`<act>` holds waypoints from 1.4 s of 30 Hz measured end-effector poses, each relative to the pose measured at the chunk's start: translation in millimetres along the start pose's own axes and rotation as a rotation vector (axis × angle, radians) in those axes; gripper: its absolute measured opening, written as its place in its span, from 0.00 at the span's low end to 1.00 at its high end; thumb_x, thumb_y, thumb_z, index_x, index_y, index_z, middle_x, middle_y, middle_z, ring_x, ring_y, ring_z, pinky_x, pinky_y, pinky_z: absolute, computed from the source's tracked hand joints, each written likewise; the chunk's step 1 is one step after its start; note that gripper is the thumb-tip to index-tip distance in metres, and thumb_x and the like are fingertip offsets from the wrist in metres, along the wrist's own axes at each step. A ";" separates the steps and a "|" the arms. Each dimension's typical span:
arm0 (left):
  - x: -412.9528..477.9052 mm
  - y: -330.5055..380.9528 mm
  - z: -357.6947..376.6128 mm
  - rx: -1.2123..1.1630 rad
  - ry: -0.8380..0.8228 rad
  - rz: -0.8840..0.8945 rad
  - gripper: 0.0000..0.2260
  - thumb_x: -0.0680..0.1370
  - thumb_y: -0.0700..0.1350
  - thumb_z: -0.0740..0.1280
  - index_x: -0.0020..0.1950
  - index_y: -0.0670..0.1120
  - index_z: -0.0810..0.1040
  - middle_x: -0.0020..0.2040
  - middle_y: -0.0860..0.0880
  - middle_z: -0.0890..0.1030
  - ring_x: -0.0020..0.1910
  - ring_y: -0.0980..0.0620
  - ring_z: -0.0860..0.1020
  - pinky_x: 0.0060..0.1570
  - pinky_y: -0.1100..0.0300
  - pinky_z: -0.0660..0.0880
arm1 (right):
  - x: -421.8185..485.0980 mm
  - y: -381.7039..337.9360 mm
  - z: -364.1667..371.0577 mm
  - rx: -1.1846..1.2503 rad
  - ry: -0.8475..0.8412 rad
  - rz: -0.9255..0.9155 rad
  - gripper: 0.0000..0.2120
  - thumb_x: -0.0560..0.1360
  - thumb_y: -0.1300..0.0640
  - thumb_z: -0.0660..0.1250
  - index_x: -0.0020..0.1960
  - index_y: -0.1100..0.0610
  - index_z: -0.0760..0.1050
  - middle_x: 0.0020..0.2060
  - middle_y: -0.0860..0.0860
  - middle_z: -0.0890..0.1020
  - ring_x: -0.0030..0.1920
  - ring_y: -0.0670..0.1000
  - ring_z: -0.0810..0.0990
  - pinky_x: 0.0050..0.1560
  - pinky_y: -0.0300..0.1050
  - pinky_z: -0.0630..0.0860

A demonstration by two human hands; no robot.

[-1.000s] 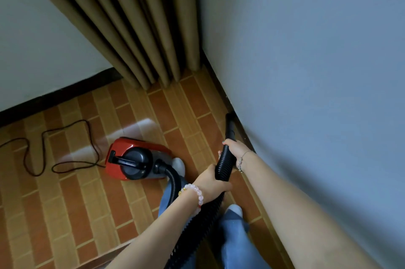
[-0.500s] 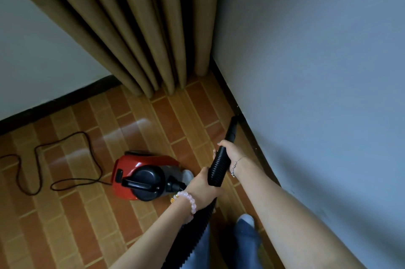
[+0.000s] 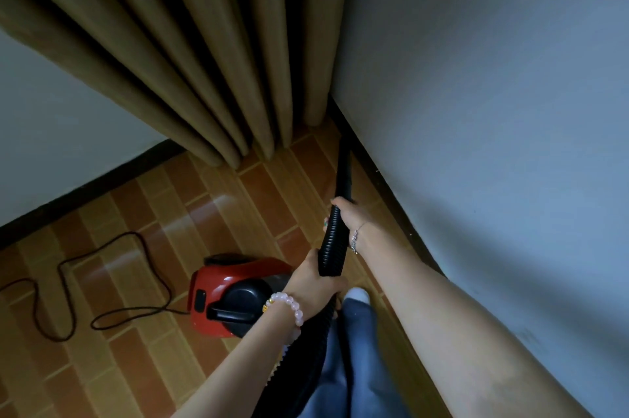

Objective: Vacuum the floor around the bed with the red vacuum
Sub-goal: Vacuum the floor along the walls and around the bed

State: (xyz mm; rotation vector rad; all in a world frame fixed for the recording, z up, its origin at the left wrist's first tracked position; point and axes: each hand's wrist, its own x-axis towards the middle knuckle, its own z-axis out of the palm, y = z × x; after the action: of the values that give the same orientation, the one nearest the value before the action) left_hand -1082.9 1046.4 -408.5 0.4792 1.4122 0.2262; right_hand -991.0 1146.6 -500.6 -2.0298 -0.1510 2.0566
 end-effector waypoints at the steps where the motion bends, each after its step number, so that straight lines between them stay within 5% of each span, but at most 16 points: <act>1: 5.2 4.7 -2.8 -0.015 0.005 0.002 0.16 0.74 0.37 0.65 0.58 0.44 0.66 0.36 0.43 0.74 0.24 0.49 0.74 0.25 0.60 0.73 | 3.3 -6.3 3.1 -0.005 -0.011 -0.006 0.14 0.77 0.57 0.65 0.60 0.59 0.68 0.36 0.57 0.75 0.26 0.52 0.77 0.26 0.41 0.76; 6: 38.6 20.0 -6.7 0.010 0.024 -0.003 0.17 0.71 0.38 0.67 0.59 0.41 0.67 0.40 0.42 0.75 0.33 0.47 0.75 0.35 0.55 0.75 | 25.2 -29.3 8.5 -0.089 -0.005 -0.024 0.19 0.76 0.54 0.67 0.62 0.63 0.71 0.35 0.57 0.78 0.28 0.53 0.78 0.29 0.44 0.77; 13: 48.9 22.7 7.9 0.031 -0.107 -0.072 0.11 0.73 0.36 0.65 0.53 0.38 0.68 0.32 0.44 0.75 0.22 0.52 0.74 0.26 0.60 0.72 | 25.5 -17.7 -28.0 -0.145 0.104 -0.045 0.17 0.79 0.58 0.63 0.65 0.64 0.68 0.33 0.57 0.76 0.27 0.52 0.75 0.25 0.41 0.74; 22: 32.0 1.4 49.2 0.162 -0.155 -0.129 0.13 0.72 0.37 0.66 0.54 0.41 0.68 0.35 0.43 0.75 0.30 0.46 0.74 0.33 0.56 0.74 | 10.4 24.5 -80.0 -0.054 0.202 0.008 0.19 0.78 0.57 0.63 0.66 0.64 0.67 0.32 0.58 0.77 0.27 0.53 0.75 0.29 0.44 0.74; 29: 7.2 -22.4 94.3 0.315 -0.199 -0.129 0.11 0.72 0.37 0.64 0.51 0.43 0.67 0.30 0.44 0.75 0.21 0.52 0.74 0.24 0.62 0.72 | -11.0 72.9 -132.7 0.131 0.273 0.113 0.15 0.76 0.56 0.64 0.59 0.63 0.71 0.37 0.59 0.78 0.20 0.52 0.75 0.22 0.37 0.72; 33: -3.1 -33.5 119.4 0.473 -0.276 -0.107 0.10 0.72 0.39 0.65 0.50 0.44 0.67 0.33 0.45 0.76 0.24 0.52 0.74 0.26 0.60 0.73 | -33.6 98.9 -164.0 0.182 0.333 0.154 0.13 0.75 0.56 0.64 0.54 0.65 0.73 0.34 0.57 0.76 0.26 0.52 0.72 0.28 0.41 0.69; 39: -12.4 -40.0 150.1 0.651 -0.359 -0.078 0.15 0.72 0.39 0.64 0.58 0.41 0.68 0.34 0.46 0.76 0.27 0.50 0.75 0.28 0.61 0.73 | -61.5 127.8 -203.5 0.343 0.363 0.166 0.09 0.78 0.54 0.63 0.44 0.60 0.71 0.29 0.53 0.73 0.24 0.50 0.70 0.19 0.32 0.66; 42: -15.7 -45.1 164.0 0.741 -0.395 -0.062 0.13 0.73 0.39 0.63 0.57 0.42 0.68 0.35 0.45 0.76 0.26 0.51 0.75 0.27 0.61 0.73 | -69.9 144.0 -218.9 0.385 0.355 0.185 0.11 0.78 0.52 0.62 0.41 0.59 0.70 0.26 0.52 0.72 0.21 0.50 0.69 0.19 0.35 0.65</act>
State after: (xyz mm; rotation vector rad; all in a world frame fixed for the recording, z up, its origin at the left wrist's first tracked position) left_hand -930.6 969.4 -401.1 1.0221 1.0833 -0.4446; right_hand -788.0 968.9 -473.7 -2.1694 0.4747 1.6176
